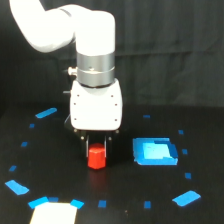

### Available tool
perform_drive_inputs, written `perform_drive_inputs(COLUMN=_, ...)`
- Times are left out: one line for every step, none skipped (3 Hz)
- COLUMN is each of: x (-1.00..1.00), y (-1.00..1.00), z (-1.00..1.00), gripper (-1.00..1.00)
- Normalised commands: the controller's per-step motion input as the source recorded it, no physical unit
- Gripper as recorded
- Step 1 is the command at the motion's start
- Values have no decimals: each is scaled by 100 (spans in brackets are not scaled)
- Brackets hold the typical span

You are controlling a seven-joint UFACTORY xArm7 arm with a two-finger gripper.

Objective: Pick up the red object from the table

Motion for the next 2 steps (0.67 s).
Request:
perform_drive_inputs(x=-5, y=3, z=100, gripper=-43)
perform_drive_inputs(x=-11, y=5, z=68, gripper=-100)
